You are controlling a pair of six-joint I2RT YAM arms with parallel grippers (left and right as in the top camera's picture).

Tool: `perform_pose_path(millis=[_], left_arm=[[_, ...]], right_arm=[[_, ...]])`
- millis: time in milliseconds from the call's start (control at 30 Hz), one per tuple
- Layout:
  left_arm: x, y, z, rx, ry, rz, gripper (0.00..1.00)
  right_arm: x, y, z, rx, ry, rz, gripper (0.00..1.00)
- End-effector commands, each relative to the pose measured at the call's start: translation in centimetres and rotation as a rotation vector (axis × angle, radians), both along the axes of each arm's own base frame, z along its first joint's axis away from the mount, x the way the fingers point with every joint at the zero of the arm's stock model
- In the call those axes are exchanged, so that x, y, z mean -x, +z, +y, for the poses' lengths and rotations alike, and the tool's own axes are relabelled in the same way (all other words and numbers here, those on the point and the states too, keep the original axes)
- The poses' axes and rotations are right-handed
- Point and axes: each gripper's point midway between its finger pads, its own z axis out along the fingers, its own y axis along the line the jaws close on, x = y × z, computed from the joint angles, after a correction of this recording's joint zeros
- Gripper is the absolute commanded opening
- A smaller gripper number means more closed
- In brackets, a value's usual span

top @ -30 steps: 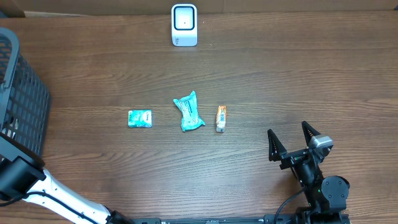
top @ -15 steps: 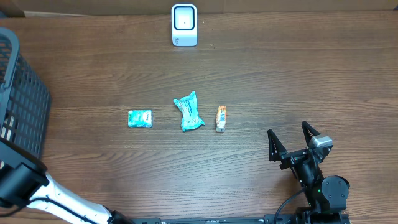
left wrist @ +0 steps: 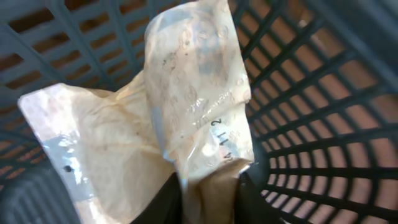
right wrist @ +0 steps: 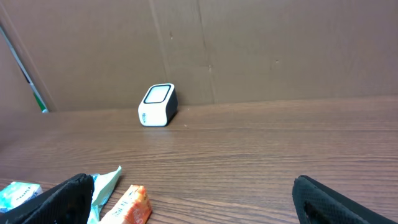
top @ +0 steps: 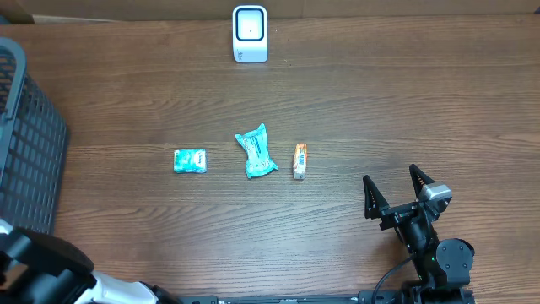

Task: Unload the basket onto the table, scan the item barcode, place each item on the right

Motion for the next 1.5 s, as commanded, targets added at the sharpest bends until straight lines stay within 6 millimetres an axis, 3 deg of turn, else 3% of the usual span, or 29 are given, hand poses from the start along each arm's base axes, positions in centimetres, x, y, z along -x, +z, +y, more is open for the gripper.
perform_pose_path(millis=[0, 267, 400, 500, 600, 700, 800, 933, 1067, 1133, 1300, 1467], left_arm=[[0.0, 3.2, -1.6, 0.011, -0.002, -0.105, 0.13], [-1.7, 9.5, -6.1, 0.103, -0.115, -0.38, 0.04], [-1.2, 10.1, -6.6, 0.105, -0.103, -0.39, 0.04], [1.3, 7.6, -4.9, 0.089, 0.049, -0.256, 0.04], [5.3, 4.5, -2.6, 0.035, 0.253, -0.051, 0.1], [7.1, 2.1, -1.4, 0.027, 0.339, 0.078, 0.33], [6.9, -1.2, -1.4, 0.099, 0.324, 0.162, 0.75], [7.7, -5.4, -1.4, 0.218, 0.345, 0.254, 0.89], [8.6, -9.2, -1.4, 0.362, 0.367, 0.294, 1.0], [9.7, -10.8, -1.1, 0.417, 0.39, 0.321, 1.0], [12.2, -13.0, 0.0, 0.481, 0.443, 0.364, 1.0], [12.4, -15.1, 0.9, 0.5, 0.408, 0.383, 1.0]], right_arm=[[0.0, -0.2, -0.1, -0.002, -0.005, -0.003, 1.0], [0.0, -0.2, -0.1, -0.002, -0.005, -0.003, 1.0], [0.0, -0.2, -0.1, -0.002, -0.005, -0.003, 1.0], [0.0, -0.2, -0.1, -0.002, -0.005, -0.003, 1.0], [0.0, -0.2, -0.1, -0.002, -0.005, -0.003, 1.0], [0.0, -0.2, -0.1, -0.002, -0.005, -0.003, 1.0], [0.0, -0.2, -0.1, -0.002, -0.005, -0.003, 1.0], [0.0, -0.2, -0.1, -0.002, -0.005, -0.003, 1.0], [0.0, -0.2, -0.1, -0.002, -0.005, -0.003, 1.0], [0.0, -0.2, -0.1, -0.002, -0.005, -0.003, 1.0], [0.0, -0.2, -0.1, -0.002, -0.005, -0.003, 1.0], [0.0, -0.2, -0.1, -0.002, -0.005, -0.003, 1.0]])
